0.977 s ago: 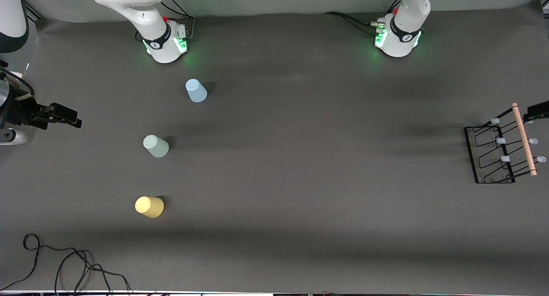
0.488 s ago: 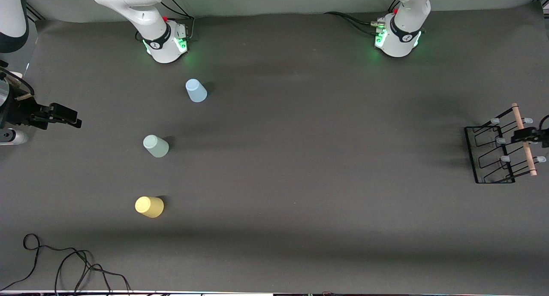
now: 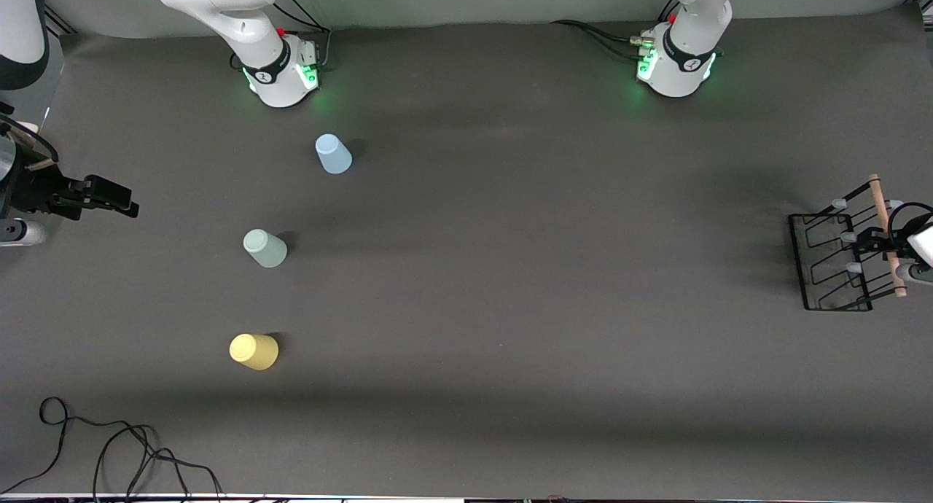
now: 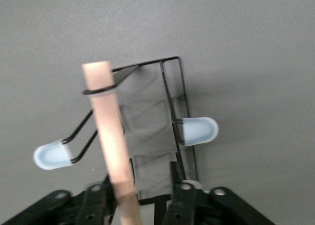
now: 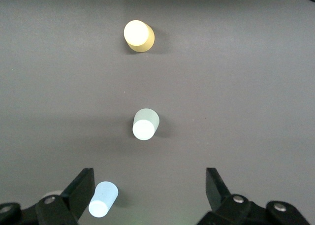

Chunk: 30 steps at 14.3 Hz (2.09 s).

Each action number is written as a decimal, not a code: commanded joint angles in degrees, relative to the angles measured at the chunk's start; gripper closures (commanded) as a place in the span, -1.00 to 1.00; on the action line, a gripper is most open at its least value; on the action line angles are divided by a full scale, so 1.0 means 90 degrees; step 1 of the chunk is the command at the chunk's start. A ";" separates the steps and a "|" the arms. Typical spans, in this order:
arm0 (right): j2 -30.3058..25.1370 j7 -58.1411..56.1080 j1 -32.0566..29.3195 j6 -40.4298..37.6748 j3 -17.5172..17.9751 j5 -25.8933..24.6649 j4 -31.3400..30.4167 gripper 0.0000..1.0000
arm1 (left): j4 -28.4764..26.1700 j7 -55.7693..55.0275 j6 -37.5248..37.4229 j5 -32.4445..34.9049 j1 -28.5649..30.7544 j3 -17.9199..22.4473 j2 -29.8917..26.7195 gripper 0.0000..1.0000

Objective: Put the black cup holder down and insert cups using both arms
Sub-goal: 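Carry the rack with the left gripper to the table's middle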

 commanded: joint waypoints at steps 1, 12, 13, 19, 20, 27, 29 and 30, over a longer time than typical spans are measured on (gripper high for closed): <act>-0.0081 -0.0087 -0.0011 0.0068 0.0033 -0.0074 -0.0060 -1.00 | -0.0041 0.0170 -0.0035 0.0062 0.0009 -0.0003 -0.0200 1.00; -0.0081 -0.0077 -0.0021 0.0068 0.0033 -0.0064 -0.0031 -1.00 | 0.0897 -0.2129 -0.1910 -0.0680 -0.1014 -0.0490 -0.0376 1.00; -0.0081 -0.0087 -0.0021 0.0068 0.0024 -0.0064 0.0008 -1.00 | 0.0906 -0.2715 -0.1910 -0.0690 -0.1307 -0.0530 -0.0376 1.00; -0.0061 -0.0135 -0.0021 0.0058 0.0024 -0.0064 -0.0011 -1.00 | 0.1568 -0.6174 -0.2056 -0.0680 -0.3504 -0.0598 -0.0046 1.00; -0.0061 -0.0145 -0.0021 0.0058 0.0024 -0.0064 -0.0002 -1.00 | 0.1735 -0.6284 -0.2066 -0.0699 -0.3797 -0.0608 0.0052 1.00; -0.0091 -0.0077 -0.0001 0.0078 0.0033 -0.0055 -0.0177 -1.00 | 0.2956 -0.6822 -0.1930 -0.1266 -0.5545 -0.0716 0.1038 1.00; -0.0120 -0.0038 0.0106 0.0165 0.0033 -0.0045 -0.0304 -1.00 | 0.3394 -0.7162 -0.1920 -0.1266 -0.5995 -0.0716 0.1477 1.00; -0.0130 0.0010 0.0106 0.0204 0.0033 -0.0045 -0.0353 -1.00 | 0.3677 -0.7309 -0.1910 -0.1266 -0.6200 -0.0716 0.1740 1.00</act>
